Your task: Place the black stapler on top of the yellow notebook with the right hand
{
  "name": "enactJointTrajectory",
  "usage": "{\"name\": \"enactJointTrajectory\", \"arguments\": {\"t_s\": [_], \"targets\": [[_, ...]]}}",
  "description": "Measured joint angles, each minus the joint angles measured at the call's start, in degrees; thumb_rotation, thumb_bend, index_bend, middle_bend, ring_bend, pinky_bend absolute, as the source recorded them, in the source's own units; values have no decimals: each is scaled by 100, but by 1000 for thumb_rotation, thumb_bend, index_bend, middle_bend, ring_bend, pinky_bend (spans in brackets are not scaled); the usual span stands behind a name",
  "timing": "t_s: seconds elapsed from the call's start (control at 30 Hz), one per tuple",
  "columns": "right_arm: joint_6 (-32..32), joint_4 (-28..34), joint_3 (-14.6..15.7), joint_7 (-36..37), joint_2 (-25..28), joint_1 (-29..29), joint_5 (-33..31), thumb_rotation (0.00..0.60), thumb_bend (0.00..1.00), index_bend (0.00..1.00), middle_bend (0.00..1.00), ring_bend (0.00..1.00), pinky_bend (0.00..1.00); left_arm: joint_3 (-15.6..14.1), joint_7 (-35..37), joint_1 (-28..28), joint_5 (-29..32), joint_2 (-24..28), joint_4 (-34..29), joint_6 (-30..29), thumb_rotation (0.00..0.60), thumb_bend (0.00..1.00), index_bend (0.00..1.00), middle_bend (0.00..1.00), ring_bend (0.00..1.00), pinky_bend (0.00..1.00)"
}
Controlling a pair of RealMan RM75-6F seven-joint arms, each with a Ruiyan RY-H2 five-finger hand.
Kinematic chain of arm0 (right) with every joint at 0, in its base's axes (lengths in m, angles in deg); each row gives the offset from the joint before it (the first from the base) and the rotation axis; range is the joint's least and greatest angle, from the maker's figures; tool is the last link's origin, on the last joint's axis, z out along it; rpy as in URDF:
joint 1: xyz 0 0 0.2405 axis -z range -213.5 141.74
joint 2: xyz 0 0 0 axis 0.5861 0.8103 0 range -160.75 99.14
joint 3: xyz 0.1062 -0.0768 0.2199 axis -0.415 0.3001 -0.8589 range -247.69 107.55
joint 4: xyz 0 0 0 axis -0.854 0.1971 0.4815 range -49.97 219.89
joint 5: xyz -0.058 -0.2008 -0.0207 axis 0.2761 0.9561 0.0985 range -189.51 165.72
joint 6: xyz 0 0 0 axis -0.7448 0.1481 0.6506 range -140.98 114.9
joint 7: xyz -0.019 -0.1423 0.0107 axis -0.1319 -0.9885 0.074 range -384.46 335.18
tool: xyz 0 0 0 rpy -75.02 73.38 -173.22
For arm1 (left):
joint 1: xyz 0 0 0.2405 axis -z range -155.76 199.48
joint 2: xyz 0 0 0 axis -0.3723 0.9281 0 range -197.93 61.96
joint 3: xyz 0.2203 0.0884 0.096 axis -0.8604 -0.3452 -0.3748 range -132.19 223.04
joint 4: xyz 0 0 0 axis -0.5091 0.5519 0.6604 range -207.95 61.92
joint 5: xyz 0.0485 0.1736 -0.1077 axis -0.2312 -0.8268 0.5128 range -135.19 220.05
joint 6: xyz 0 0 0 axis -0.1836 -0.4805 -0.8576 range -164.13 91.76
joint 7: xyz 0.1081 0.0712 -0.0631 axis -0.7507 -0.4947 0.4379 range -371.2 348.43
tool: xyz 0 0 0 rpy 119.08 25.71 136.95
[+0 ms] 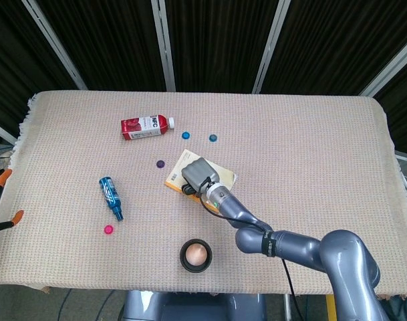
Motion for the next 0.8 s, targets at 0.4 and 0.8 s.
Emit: {"name": "enactJointTrajectory", "arguments": {"t_s": [0.4, 0.8], "targets": [[252, -622, 193, 389, -152, -298, 96, 600, 240, 445, 410, 441, 647, 61, -22, 97, 215, -27, 82, 218, 600, 304, 56, 0, 1, 168], [339, -608, 398, 629, -42, -353, 56, 600, 201, 70, 192, 234, 569, 40, -56, 69, 226, -20, 54, 180, 600, 303, 57, 0, 1, 168]]}}
